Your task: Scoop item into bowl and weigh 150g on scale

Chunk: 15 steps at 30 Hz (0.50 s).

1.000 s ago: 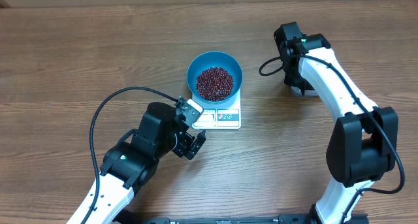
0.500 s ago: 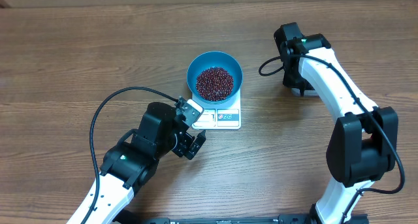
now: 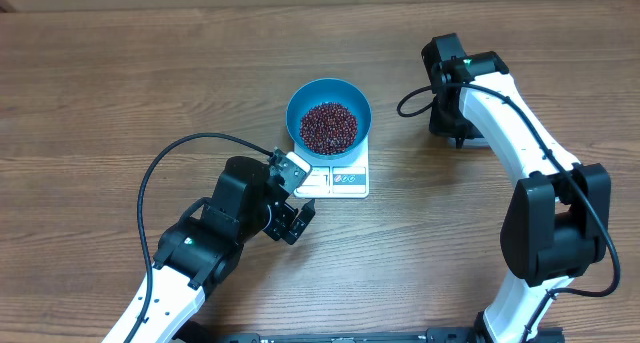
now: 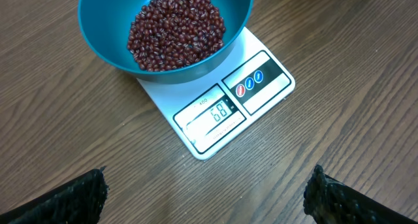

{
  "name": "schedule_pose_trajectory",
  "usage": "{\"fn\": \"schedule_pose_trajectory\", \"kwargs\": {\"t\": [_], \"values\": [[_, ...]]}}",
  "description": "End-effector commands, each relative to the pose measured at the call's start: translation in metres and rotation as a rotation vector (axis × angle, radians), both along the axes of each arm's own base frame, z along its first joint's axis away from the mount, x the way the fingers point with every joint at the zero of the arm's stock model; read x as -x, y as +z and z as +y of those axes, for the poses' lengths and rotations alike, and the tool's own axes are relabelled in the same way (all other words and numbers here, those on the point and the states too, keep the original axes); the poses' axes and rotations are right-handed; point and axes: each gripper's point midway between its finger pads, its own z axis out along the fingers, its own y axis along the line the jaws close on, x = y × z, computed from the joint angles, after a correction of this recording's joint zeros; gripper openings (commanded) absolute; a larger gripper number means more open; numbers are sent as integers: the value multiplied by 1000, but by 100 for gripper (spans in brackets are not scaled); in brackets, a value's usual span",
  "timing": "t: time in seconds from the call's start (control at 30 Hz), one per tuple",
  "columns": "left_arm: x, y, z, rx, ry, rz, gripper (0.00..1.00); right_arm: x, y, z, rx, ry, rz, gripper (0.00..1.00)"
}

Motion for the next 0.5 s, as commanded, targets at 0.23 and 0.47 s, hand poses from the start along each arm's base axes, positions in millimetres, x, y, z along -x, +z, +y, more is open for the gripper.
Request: {"fn": "schedule_pose_trajectory", "kwargs": {"t": [0.23,0.47], "values": [[1,-4,-1,-3,4,10,100,-4,-11,12,-159,-20,0,4],[1,-4,-1,-3,4,10,100,-10,-10,6,-217,-50,-23,4]]}}
